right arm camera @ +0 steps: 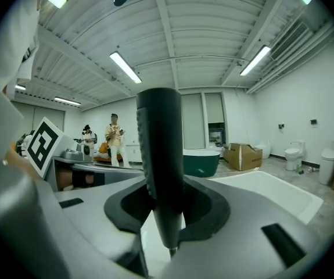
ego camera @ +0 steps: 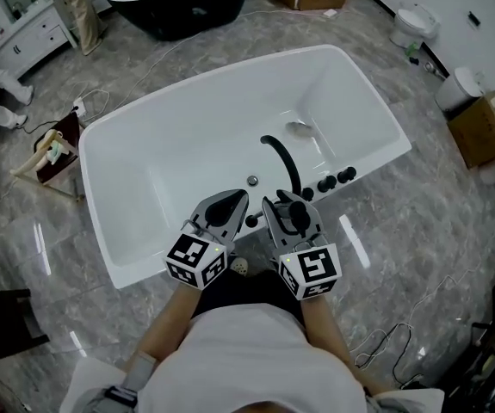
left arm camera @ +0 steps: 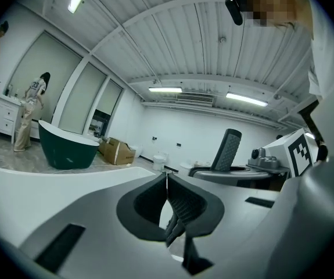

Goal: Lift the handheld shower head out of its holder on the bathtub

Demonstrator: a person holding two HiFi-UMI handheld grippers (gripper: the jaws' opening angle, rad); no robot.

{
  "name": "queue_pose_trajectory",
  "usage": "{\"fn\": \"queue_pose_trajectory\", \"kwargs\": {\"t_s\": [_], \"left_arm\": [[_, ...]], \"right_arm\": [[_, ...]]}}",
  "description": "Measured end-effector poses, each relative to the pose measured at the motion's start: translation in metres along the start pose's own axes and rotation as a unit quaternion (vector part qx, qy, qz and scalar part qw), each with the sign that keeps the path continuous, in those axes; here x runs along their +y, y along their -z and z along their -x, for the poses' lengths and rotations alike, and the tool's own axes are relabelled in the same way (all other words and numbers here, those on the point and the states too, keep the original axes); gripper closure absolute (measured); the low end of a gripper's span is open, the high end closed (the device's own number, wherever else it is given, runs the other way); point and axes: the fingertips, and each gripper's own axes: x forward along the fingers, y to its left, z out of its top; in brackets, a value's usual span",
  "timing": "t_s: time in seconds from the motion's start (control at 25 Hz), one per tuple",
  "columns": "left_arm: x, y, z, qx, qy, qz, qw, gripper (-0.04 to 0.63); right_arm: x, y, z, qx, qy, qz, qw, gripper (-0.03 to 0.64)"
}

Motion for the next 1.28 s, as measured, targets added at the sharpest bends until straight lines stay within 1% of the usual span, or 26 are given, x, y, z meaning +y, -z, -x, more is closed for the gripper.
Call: {"fn": "queue_pose_trajectory", "kwargs": {"t_s": [0.08, 0.2, 0.4, 0.56, 0.68, 0.8, 0.88, 0.92, 1.0, 1.08, 1.28], "left_arm": [[-0.009, 0.002, -0.01, 0.005, 0.023, -0.001, 0.9997, 0.583], [-0.027, 0.01, -0.027, 0.017, 0.066, -0.004, 0.9976, 0.583], [-0.078, 0.019, -0.06, 0.032, 0.141, -0.013, 0.9894, 0.583], [-0.122, 0.026, -0.08, 0.045, 0.194, -0.021, 0.9798, 0.583], [-0.151, 0.033, -0.09, 0.054, 0.225, -0.022, 0.9725, 0.583], [-0.175, 0.038, -0.097, 0.059, 0.247, -0.024, 0.9668, 0.583], [-0.186, 0.04, -0.1, 0.063, 0.258, -0.026, 0.9638, 0.583], [-0.19, 0.041, -0.101, 0.065, 0.261, -0.027, 0.9627, 0.583], [-0.194, 0.043, -0.102, 0.068, 0.264, -0.029, 0.9617, 0.583], [-0.196, 0.045, -0.102, 0.069, 0.263, -0.03, 0.9619, 0.583], [-0.189, 0.046, -0.102, 0.071, 0.248, -0.028, 0.9658, 0.583]], "right_arm": [[-0.017, 0.0, 0.012, -0.006, 0.033, -0.014, 0.999, 0.499], [-0.044, 0.002, 0.038, -0.01, 0.092, -0.023, 0.995, 0.499], [-0.09, 0.006, 0.098, -0.018, 0.188, -0.034, 0.981, 0.499], [-0.123, 0.012, 0.147, -0.013, 0.259, -0.038, 0.965, 0.499], [-0.147, 0.021, 0.19, -0.018, 0.311, -0.063, 0.948, 0.499], [-0.165, 0.031, 0.227, -0.013, 0.358, -0.077, 0.93, 0.499], [-0.172, 0.035, 0.241, -0.013, 0.373, -0.086, 0.924, 0.497], [-0.174, 0.037, 0.244, -0.014, 0.375, -0.088, 0.923, 0.497], [-0.174, 0.038, 0.243, -0.01, 0.371, -0.08, 0.925, 0.497], [-0.172, 0.039, 0.238, 0.0, 0.365, -0.062, 0.929, 0.497], [-0.172, 0.037, 0.227, 0.019, 0.353, -0.031, 0.935, 0.497]]}}
